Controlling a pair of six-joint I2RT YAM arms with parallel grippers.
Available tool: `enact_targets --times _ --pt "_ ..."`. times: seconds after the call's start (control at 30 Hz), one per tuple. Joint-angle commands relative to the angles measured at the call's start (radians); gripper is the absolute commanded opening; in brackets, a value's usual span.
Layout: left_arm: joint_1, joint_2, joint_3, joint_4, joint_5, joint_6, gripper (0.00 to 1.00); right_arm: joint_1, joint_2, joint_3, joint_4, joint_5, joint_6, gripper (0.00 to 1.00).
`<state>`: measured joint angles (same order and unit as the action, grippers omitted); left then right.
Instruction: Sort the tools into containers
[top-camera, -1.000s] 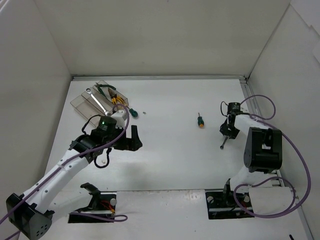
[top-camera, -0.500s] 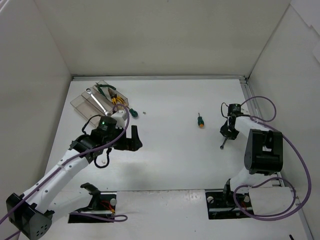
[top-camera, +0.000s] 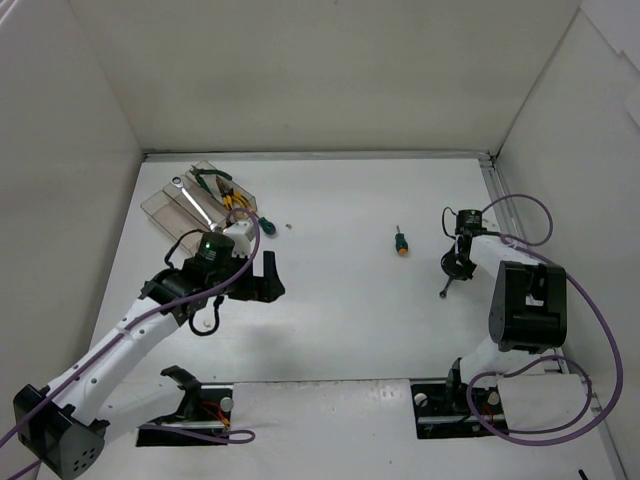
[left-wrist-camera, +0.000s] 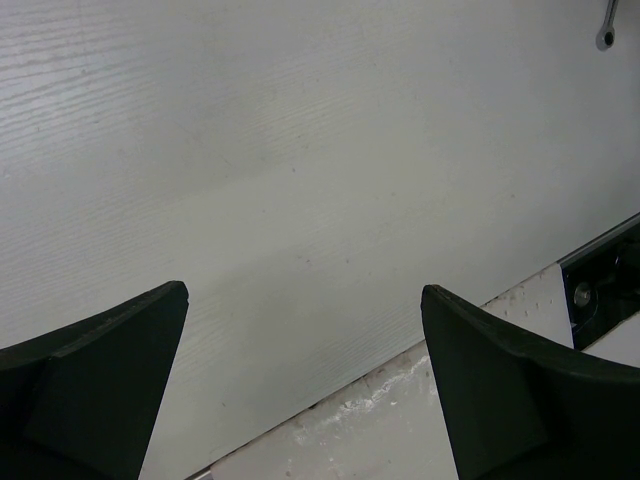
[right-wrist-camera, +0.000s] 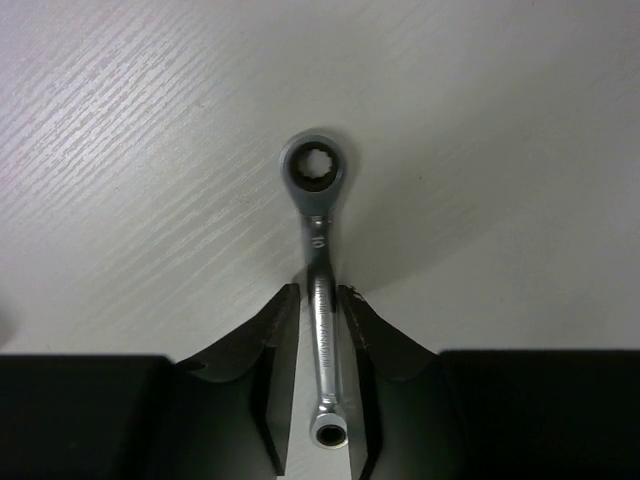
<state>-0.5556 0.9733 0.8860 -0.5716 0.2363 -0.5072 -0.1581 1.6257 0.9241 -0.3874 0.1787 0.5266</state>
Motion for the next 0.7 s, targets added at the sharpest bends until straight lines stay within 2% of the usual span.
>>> enact_targets --times 0.0,0.1,0.27,0.4,0.67 --pt "-0.006 -0.004 0.024 0.027 0.008 0.013 1.0 -0.006 -0.013 -0.01 -0.018 0.007 0.007 0.18" --pt "-0.006 -0.008 0.022 0.027 0.001 0.016 1.0 -0.006 -0.012 -0.01 -0.019 -0.001 -0.004 0.0" --pt "-0.006 -0.012 0.03 0.035 -0.002 0.018 1.0 0.026 -0.062 -0.013 -0.002 0.01 -0.071 0.0" --pt "-0.006 -0.002 0.036 0.056 0.006 0.015 1.0 0.074 -0.182 -0.01 -0.004 -0.005 -0.114 0.0" --pt "-0.006 0.022 0.06 0.122 0.072 -0.03 1.0 0.15 -0.314 0.012 -0.004 -0.171 -0.207 0.0"
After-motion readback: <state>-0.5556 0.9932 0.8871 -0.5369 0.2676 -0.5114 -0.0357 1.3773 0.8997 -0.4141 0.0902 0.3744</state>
